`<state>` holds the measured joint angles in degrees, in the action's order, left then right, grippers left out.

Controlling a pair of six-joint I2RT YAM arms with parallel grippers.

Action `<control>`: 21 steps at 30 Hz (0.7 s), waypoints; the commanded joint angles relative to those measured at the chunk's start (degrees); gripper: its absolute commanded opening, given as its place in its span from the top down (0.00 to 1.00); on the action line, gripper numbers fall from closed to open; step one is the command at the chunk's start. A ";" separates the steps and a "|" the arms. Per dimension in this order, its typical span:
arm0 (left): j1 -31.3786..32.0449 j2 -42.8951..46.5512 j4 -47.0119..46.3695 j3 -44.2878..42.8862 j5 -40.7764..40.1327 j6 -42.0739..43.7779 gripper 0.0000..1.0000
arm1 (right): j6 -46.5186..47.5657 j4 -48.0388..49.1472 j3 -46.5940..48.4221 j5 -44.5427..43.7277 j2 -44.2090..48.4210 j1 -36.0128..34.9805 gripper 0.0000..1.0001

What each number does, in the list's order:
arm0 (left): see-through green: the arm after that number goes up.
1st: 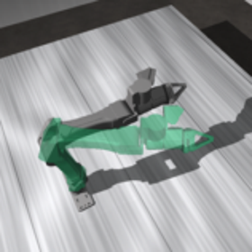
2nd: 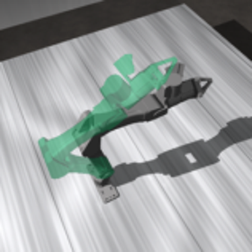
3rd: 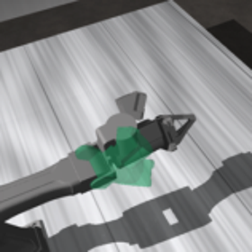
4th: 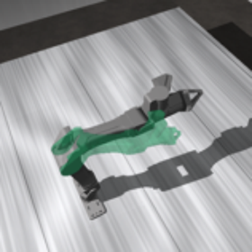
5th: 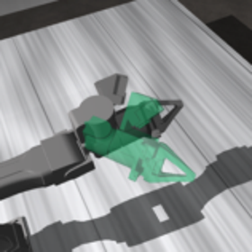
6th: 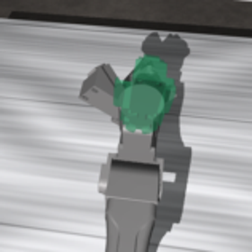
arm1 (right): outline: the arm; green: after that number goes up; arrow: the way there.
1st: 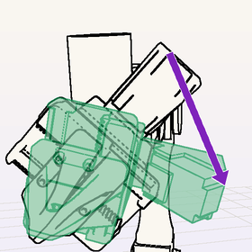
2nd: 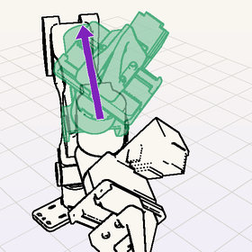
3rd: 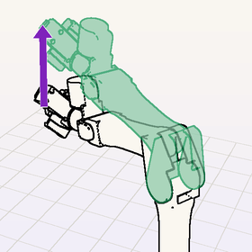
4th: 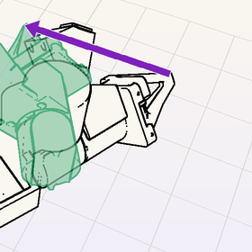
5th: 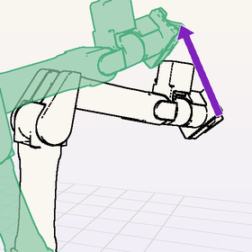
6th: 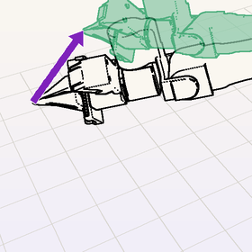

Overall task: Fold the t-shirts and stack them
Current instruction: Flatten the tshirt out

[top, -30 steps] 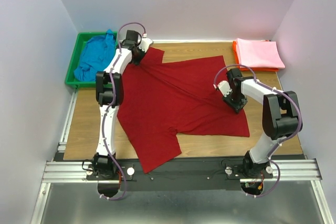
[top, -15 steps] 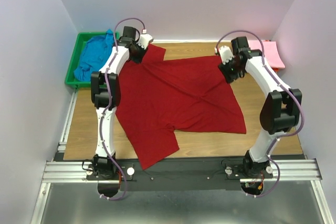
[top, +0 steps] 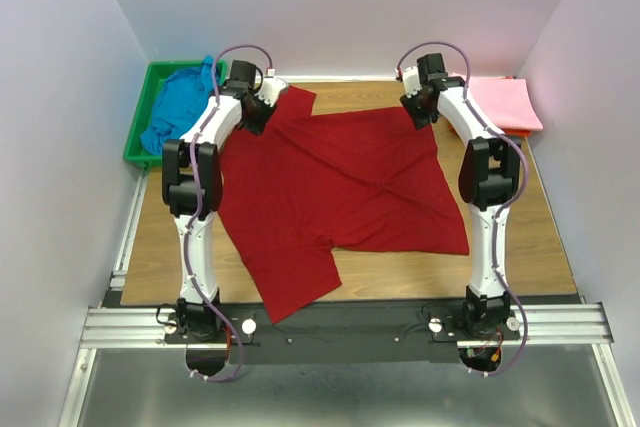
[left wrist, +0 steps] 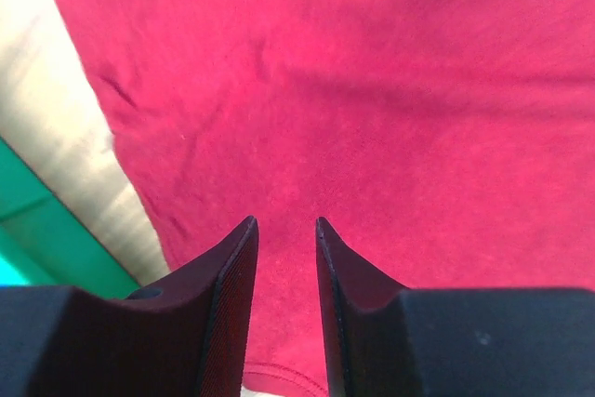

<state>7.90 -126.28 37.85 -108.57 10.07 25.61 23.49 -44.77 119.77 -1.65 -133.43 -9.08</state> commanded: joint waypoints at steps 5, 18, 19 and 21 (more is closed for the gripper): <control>-0.61 -3.09 -0.40 -0.50 -8.65 -1.79 0.60 | -0.55 6.62 1.70 -8.79 -6.31 -0.85 0.58; -2.54 -18.03 4.69 -17.44 -11.30 -1.52 0.75 | -0.19 12.17 5.56 -20.14 -15.98 -0.32 0.59; -2.63 -18.91 4.95 -19.29 -11.12 -1.52 0.76 | -0.46 12.25 6.79 -20.49 -16.60 -0.24 0.59; -2.54 -20.84 4.96 -23.32 -11.12 -1.26 0.77 | -0.81 12.52 7.85 -21.63 -18.00 0.03 0.58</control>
<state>6.04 -143.17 40.23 -127.28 0.40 24.67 23.97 -31.75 126.28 -19.22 -145.38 -9.80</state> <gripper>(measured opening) 0.238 0.415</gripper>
